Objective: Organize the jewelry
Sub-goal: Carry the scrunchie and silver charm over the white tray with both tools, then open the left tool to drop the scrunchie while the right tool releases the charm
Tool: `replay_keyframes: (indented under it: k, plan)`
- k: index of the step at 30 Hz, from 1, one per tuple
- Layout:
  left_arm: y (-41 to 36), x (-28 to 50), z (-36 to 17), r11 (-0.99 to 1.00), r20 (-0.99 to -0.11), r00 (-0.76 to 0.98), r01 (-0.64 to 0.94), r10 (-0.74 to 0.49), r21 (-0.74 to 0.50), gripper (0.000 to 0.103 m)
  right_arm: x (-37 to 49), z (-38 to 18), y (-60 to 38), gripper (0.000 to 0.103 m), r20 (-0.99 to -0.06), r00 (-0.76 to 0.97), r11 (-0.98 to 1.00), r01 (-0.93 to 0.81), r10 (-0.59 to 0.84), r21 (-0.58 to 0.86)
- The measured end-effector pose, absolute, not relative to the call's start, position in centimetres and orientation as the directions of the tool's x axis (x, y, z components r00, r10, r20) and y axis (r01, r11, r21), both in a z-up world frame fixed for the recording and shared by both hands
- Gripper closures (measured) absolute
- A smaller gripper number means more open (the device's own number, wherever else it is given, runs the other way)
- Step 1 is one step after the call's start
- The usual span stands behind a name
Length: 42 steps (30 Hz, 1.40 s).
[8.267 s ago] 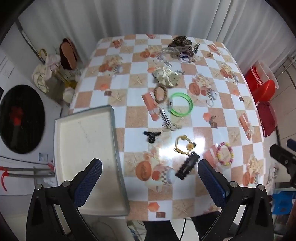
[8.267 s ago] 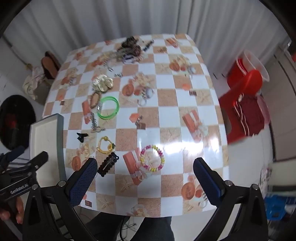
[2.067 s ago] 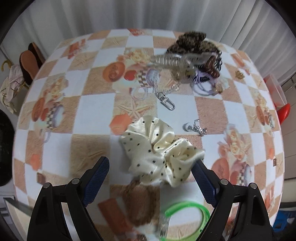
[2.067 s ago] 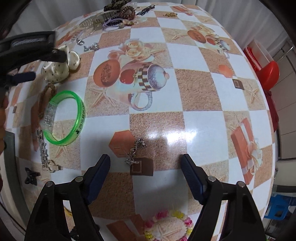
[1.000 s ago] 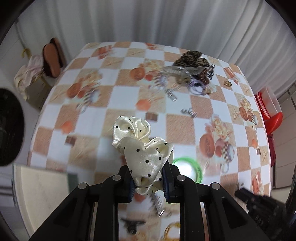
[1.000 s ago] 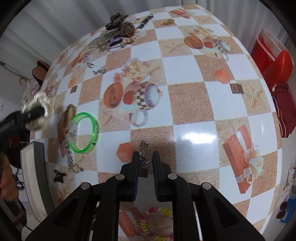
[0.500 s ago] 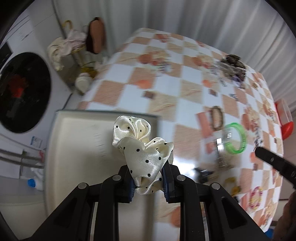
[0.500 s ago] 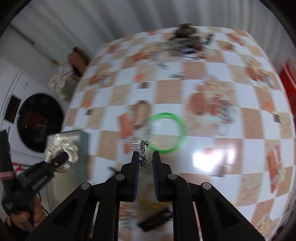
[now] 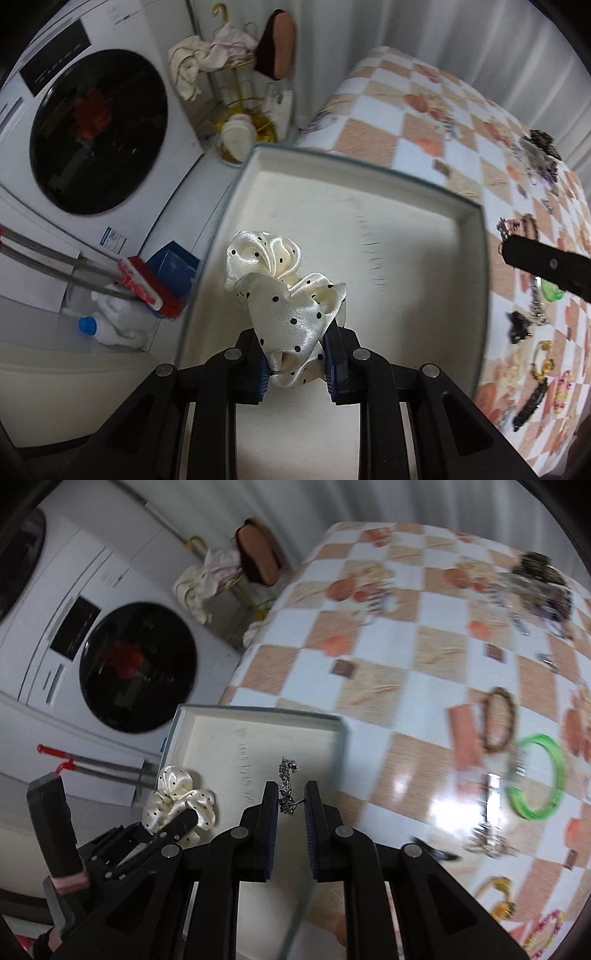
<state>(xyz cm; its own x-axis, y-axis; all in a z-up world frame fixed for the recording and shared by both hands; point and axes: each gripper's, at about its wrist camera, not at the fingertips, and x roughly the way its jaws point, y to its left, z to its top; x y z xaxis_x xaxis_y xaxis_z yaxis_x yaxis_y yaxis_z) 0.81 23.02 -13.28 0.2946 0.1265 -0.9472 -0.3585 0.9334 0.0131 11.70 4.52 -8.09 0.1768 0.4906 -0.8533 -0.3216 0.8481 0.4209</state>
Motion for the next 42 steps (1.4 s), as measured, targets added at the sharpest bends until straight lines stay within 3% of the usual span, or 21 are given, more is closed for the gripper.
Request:
replay_keyframes:
  k: [15, 17, 18, 19, 29, 30, 31, 32, 34, 39, 42]
  plan:
    - [23.5, 1.2, -15.2, 0.943, -0.931, 0.323, -0.326, 0.170, 0.059, 0.073, 13.5, -13.7, 9.8, 0.088, -0.918, 0.122, 0.878, -0.364, 0.377, 0.312]
    - [23.4, 1.2, -15.3, 0.943, -0.929, 0.321, -0.324, 0.182, 0.073, 0.062, 13.3, -13.8, 9.7, 0.088, -0.918, 0.125, 0.879, -0.363, 0.376, 0.310]
    - [23.4, 1.2, -15.3, 0.941, -0.927, 0.319, -0.327, 0.197, 0.087, 0.040, 13.3, -13.8, 9.8, 0.088, -0.920, 0.128, 0.879, -0.368, 0.371, 0.304]
    - [23.4, 1.0, -15.2, 0.938, -0.924, 0.322, -0.333, 0.207, 0.094, 0.031, 13.2, -13.8, 9.9, 0.087, -0.922, 0.130, 0.879, -0.374, 0.366, 0.296]
    - [23.3, 0.6, -14.6, 0.940, -0.929, 0.314, -0.330, 0.197, 0.088, 0.031, 13.5, -13.5, 9.9, 0.085, -0.916, 0.116, 0.877, -0.358, 0.384, 0.322]
    - [23.3, 0.6, -14.5, 0.940, -0.929, 0.314, -0.331, 0.197, 0.087, 0.026, 13.5, -13.4, 9.8, 0.083, -0.915, 0.114, 0.876, -0.356, 0.388, 0.327]
    - [23.3, 0.7, -14.4, 0.939, -0.929, 0.315, -0.332, 0.196, 0.086, 0.006, 13.4, -13.2, 9.7, 0.077, -0.913, 0.116, 0.875, -0.354, 0.392, 0.331]
    - [23.2, 0.6, -14.2, 0.939, -0.925, 0.324, -0.333, 0.200, 0.087, 0.000, 13.3, -13.0, 9.5, 0.066, -0.909, 0.120, 0.874, -0.351, 0.398, 0.337]
    - [22.8, 0.5, -13.7, 0.939, -0.914, 0.342, -0.328, 0.218, 0.101, 0.000, 13.4, -12.5, 9.1, 0.051, -0.901, 0.130, 0.872, -0.342, 0.413, 0.350]
    - [22.3, 0.6, -13.1, 0.945, -0.917, 0.338, -0.311, 0.213, 0.105, 0.000, 13.3, -10.6, 7.8, 0.047, -0.877, 0.153, 0.863, -0.317, 0.456, 0.394]
    - [21.8, 0.6, -12.4, 0.949, -0.913, 0.349, -0.297, 0.209, 0.104, 0.000, 13.1, -9.1, 6.3, 0.031, -0.858, 0.176, 0.857, -0.294, 0.483, 0.422]
